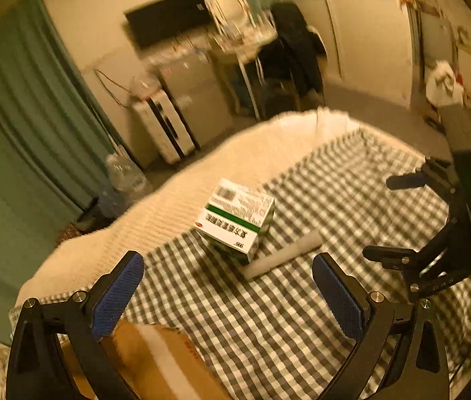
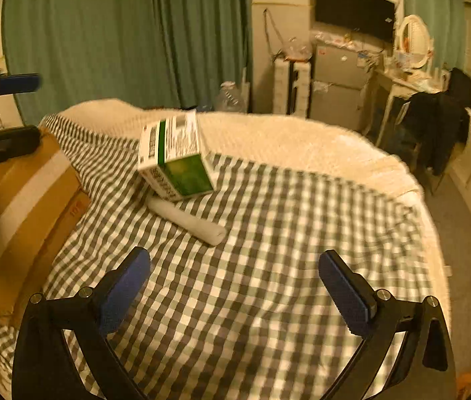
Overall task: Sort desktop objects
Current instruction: 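Move both tools back toward the medicine box and white cylinder, then grasp the green-and-white medicine box with the left tool while the right grasps the white cylinder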
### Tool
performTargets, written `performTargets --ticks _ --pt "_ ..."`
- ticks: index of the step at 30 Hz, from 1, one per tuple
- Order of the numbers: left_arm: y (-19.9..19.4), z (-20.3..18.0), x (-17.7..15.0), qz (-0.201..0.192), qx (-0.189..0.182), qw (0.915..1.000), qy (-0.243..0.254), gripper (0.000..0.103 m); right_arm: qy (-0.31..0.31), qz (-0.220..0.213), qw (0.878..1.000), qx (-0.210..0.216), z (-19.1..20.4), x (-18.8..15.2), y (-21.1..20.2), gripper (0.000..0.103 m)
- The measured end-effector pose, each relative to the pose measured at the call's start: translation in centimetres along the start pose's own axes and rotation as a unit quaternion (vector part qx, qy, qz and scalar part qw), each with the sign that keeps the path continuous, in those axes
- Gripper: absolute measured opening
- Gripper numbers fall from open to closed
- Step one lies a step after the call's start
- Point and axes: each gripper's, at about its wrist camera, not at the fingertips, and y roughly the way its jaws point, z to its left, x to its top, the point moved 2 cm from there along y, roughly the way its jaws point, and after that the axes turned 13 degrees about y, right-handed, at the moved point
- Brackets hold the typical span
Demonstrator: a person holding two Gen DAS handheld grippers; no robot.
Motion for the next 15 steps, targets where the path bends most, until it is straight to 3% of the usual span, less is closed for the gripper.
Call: performTargets --ticks 3,5,7,9,12,15 --pt "2.6 0.2 0.4 0.015 0.013 0.9993 0.033 0.103 -0.016 0.005 1.000 0.003 0.4 0.6 1.9 0.102" --pt "4.3 0.0 0.5 0.026 -0.012 0.9983 0.051 0.103 -0.028 0.005 1.000 0.006 1.0 1.0 3.1 0.099" --pt "6.1 -0.5 0.7 0.045 -0.035 0.9951 0.081 0.103 -0.042 0.008 0.999 0.002 1.6 1.2 4.2 0.091" --pt "7.8 -1.0 0.9 0.063 -0.041 0.9905 0.115 0.103 -0.051 0.010 0.999 0.004 2.2 1.2 5.2 0.087" --pt "9.1 -0.8 1.7 0.063 -0.056 0.9883 0.127 0.103 -0.064 0.024 0.998 0.007 2.3 0.4 7.0 0.084" --pt "11.1 -0.7 2.3 0.076 -0.096 0.9853 0.119 0.103 -0.070 0.036 0.997 0.003 1.9 -0.3 8.5 0.072"
